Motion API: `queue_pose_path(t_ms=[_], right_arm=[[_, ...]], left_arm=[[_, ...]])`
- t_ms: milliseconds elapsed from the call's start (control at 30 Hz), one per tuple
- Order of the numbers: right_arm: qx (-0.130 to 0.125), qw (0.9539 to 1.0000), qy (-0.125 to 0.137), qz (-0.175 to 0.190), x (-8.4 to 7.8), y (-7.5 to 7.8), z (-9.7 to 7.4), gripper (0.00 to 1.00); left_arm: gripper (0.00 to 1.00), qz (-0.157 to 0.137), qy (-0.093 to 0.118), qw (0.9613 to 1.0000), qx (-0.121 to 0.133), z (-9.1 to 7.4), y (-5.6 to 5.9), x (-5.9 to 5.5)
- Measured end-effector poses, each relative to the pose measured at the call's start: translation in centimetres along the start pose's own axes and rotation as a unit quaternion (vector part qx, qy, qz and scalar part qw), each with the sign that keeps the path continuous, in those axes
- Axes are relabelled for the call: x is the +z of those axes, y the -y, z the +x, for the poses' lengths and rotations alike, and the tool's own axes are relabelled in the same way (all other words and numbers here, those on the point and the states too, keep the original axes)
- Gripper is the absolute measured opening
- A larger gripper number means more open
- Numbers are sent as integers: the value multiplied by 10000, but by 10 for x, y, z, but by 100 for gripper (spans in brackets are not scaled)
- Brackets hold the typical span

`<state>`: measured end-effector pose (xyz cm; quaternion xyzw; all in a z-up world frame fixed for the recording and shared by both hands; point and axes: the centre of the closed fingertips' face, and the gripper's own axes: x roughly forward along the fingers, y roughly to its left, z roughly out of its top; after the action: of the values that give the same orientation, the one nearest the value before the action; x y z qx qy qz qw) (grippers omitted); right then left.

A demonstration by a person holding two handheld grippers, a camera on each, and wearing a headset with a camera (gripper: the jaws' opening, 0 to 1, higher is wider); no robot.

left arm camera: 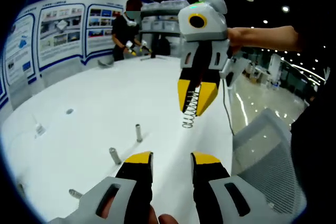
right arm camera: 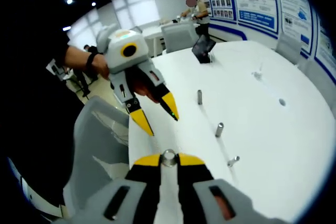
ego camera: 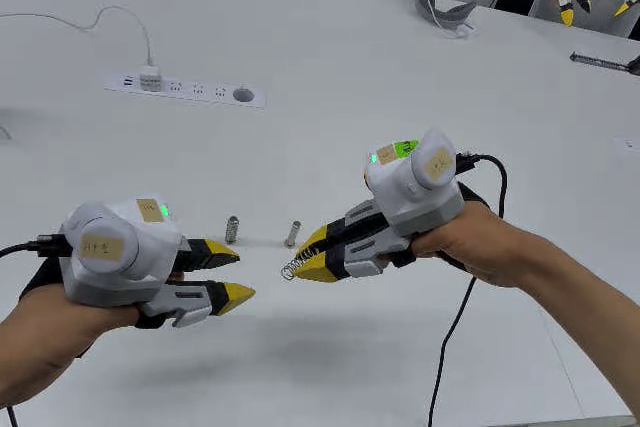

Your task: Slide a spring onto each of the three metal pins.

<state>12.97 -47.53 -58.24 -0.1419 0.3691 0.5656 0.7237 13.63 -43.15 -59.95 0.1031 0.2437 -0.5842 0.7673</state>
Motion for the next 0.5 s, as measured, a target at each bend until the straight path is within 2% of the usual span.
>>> queue_pose_path(t_ms=[233, 300, 500], right_arm=[[-84, 9999, -77, 0, -5, 7, 0, 12], [-208, 9996, -185, -54, -10, 13, 1, 12], [-354, 9988, -338, -59, -20, 25, 0, 13]], left_arm=[[35, -124, -13, 9998, 182, -8, -8, -6], [36, -125, -49, 9996, 230, -10, -9, -9], [42, -251, -83, 9989, 379, -17, -16, -15]])
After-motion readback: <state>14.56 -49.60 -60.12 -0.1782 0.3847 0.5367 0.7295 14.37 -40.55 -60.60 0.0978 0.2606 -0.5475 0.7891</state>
